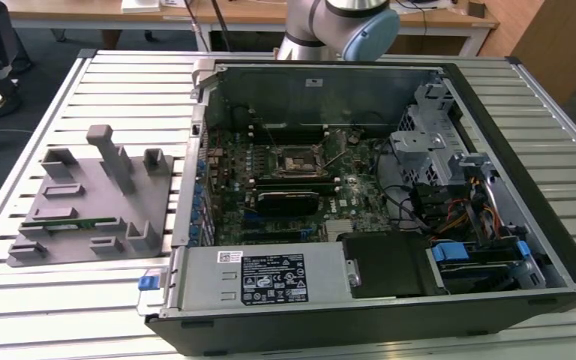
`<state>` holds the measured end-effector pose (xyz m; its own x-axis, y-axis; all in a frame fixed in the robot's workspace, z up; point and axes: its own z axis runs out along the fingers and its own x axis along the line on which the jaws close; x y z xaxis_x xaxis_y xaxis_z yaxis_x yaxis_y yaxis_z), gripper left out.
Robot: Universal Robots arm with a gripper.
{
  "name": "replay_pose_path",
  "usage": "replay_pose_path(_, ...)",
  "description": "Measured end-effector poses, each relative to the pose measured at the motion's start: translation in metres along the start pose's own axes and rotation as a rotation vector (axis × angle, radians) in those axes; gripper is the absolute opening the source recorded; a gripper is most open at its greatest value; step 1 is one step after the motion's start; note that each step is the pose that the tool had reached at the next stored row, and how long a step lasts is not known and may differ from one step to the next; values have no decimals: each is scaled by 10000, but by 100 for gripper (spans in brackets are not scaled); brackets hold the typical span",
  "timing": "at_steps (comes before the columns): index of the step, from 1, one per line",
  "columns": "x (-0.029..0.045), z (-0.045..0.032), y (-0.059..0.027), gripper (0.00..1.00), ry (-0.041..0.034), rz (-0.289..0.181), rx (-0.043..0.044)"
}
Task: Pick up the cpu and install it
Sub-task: 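Pick up the cpu and move it towards the insertion slot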
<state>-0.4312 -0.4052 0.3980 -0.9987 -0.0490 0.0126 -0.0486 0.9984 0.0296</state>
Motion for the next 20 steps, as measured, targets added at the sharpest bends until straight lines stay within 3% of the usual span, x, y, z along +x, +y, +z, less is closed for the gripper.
replay_pose_path(20, -182, 12, -9, 53, -1, 0, -1)
